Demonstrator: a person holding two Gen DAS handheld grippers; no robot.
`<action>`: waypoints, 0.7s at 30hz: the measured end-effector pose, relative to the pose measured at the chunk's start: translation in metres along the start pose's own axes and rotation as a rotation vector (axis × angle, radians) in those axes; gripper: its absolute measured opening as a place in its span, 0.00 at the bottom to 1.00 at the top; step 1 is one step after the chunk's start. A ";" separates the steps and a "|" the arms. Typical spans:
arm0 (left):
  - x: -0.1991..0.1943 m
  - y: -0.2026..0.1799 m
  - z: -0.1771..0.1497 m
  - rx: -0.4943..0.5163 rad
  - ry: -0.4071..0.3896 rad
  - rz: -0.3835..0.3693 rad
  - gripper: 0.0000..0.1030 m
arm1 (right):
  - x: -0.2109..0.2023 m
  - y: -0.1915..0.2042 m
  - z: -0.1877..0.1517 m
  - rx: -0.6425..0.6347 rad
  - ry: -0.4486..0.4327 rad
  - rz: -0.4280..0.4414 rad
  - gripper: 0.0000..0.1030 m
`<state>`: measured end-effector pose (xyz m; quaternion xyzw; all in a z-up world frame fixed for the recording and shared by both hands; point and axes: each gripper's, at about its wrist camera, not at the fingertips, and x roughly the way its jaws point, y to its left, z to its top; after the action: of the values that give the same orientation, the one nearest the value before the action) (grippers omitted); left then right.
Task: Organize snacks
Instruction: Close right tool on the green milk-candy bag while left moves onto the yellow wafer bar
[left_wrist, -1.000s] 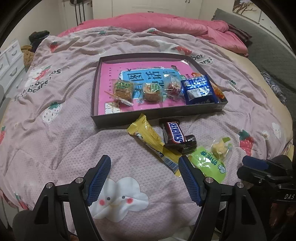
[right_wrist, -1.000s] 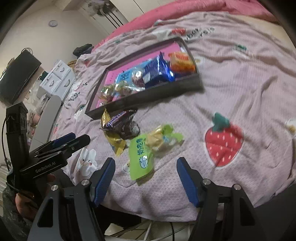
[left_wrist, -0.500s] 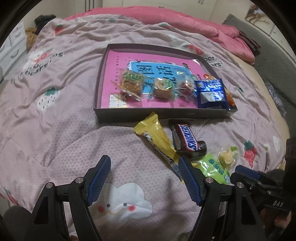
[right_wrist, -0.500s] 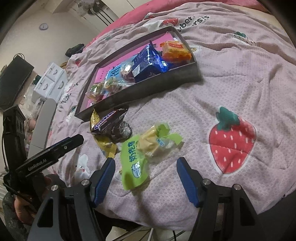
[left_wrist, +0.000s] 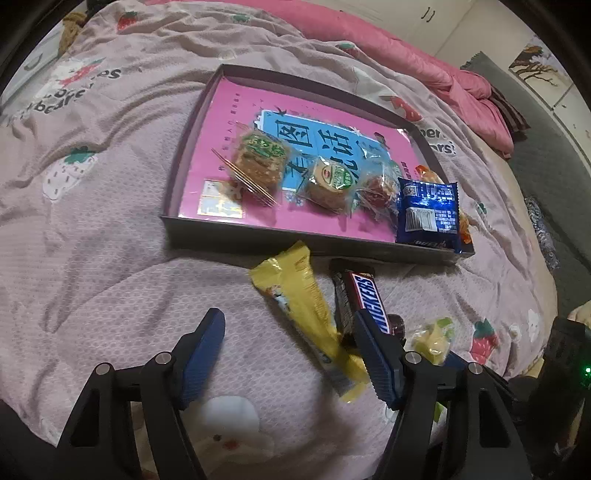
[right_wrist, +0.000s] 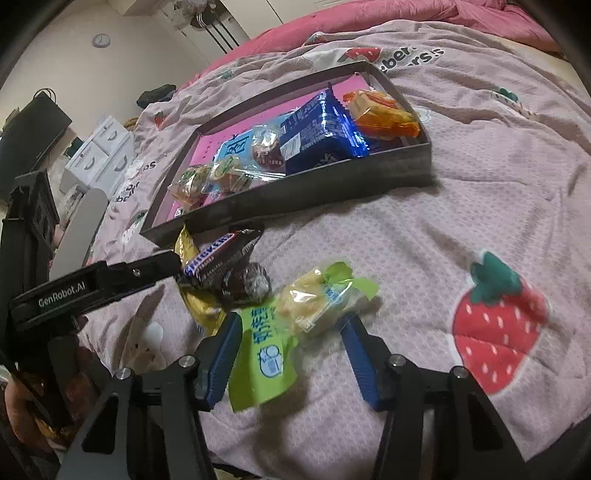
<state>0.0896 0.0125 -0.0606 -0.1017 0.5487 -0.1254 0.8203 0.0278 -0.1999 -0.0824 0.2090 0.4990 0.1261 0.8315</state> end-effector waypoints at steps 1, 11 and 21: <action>0.002 -0.001 0.000 -0.002 0.003 -0.003 0.71 | 0.001 -0.001 0.001 0.005 -0.004 0.002 0.52; 0.016 -0.004 0.003 -0.022 0.023 -0.013 0.65 | 0.010 -0.005 0.014 -0.033 -0.024 0.002 0.33; 0.032 -0.010 0.006 -0.023 0.032 0.032 0.57 | -0.008 -0.007 0.034 -0.157 -0.101 -0.129 0.32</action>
<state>0.1061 -0.0068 -0.0836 -0.1003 0.5648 -0.1077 0.8120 0.0536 -0.2173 -0.0653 0.1169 0.4574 0.1005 0.8758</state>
